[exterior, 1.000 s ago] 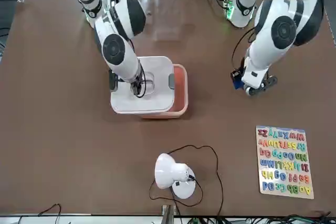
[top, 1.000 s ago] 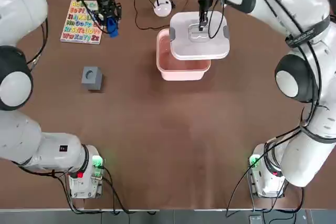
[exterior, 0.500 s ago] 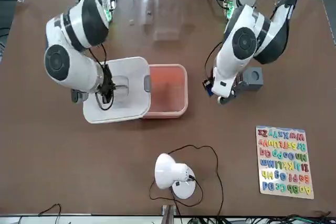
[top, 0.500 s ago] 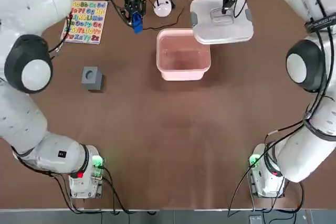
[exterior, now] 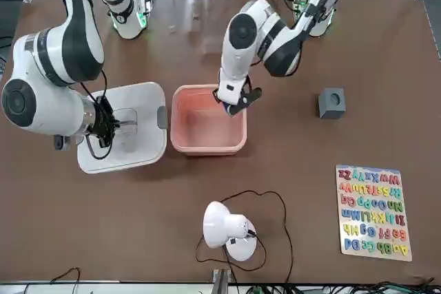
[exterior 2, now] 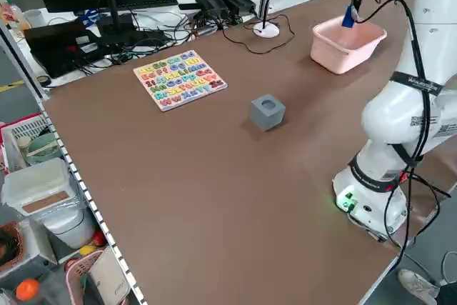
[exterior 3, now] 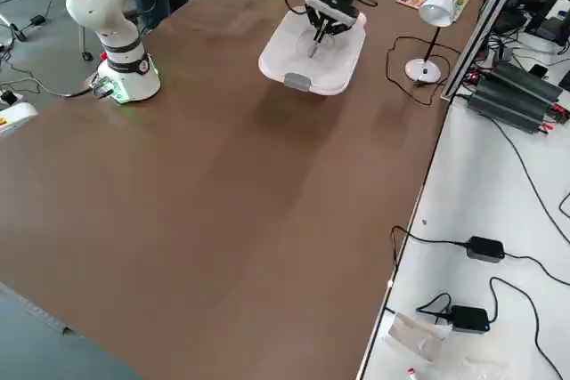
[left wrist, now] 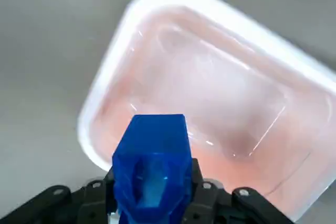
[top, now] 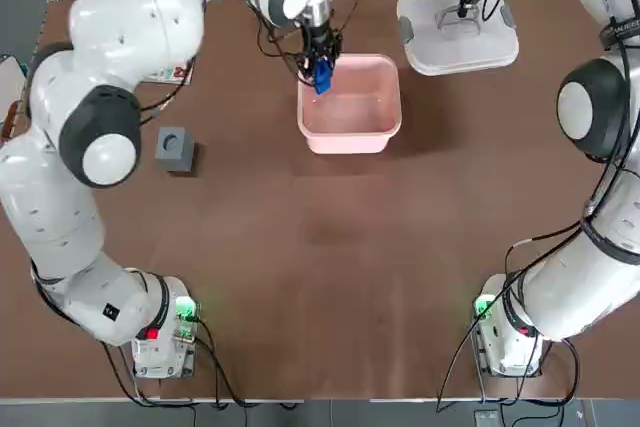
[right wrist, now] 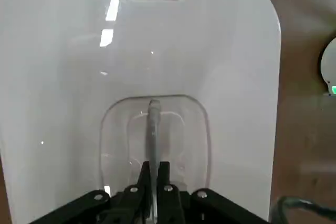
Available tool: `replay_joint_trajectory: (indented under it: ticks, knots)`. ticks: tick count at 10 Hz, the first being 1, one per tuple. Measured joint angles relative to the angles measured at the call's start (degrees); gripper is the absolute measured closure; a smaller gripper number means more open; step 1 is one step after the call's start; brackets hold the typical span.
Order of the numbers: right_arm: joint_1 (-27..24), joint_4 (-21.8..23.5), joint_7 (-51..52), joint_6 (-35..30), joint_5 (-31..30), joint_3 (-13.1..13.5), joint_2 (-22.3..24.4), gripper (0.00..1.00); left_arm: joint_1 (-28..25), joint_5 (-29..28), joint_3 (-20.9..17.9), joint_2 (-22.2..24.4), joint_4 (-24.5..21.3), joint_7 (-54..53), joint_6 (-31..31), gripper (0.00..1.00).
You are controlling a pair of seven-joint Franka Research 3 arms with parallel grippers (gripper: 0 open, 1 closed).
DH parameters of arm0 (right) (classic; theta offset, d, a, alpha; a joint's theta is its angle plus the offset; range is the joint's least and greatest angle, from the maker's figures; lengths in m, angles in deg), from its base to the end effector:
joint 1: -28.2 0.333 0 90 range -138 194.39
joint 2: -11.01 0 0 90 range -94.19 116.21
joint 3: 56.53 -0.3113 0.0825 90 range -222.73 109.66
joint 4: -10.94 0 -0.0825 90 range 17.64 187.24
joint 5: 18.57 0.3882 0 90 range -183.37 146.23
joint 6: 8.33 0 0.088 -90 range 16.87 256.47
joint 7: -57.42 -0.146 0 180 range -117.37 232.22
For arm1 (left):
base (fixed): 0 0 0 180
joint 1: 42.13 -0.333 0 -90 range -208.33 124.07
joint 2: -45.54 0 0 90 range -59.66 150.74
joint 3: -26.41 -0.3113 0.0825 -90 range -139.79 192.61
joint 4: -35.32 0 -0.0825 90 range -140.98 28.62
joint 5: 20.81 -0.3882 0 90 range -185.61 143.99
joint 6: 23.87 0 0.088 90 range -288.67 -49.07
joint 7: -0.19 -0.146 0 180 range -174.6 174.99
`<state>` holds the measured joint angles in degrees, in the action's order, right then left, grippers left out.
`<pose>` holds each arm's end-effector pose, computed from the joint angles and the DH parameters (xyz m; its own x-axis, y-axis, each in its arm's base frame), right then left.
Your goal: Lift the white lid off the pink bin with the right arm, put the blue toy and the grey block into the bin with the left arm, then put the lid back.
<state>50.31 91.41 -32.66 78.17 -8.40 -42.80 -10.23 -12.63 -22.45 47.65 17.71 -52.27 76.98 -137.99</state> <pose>0.6186 0.1373 0.4371 0.1255 -0.9882 -0.0876 -0.9569 -0.1439 0.2522 0.4608 -0.5120 0.3486 0.8784 0.4577 -0.1377 0.4667 -0.8835 0.0400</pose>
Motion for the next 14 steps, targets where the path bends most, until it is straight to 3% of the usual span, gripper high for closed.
replay_joint_trajectory:
  ticks: [4,7,8,11,14]
  knots:
    - [-0.48,0.05,1.03,-0.02,-0.17,-0.11,-0.05,0.93,1.02,-0.66,-0.34,-4.13,0.89,-0.31,-3.47,0.48]
    - [-0.53,0.05,1.03,-0.02,-0.19,-0.12,-0.05,0.93,0.99,-5.42,-0.62,-3.99,1.78,1.23,-3.26,0.07]
    - [-0.57,0.05,1.03,-0.02,-0.20,-0.12,-0.05,0.93,0.03,-6.05,-0.98,-3.55,2.02,1.55,-1.87,0.00]
    - [-0.85,0.06,1.03,-0.03,-0.23,-0.10,-0.05,0.93,-11.87,-6.57,-1.13,0.97,0.04,-5.38,4.08,0.00]
    - [-1.05,0.06,1.03,-0.02,-0.25,-0.12,-0.05,0.93,-22.13,-6.59,-0.99,5.56,-9.42,-15.07,3.99,0.00]
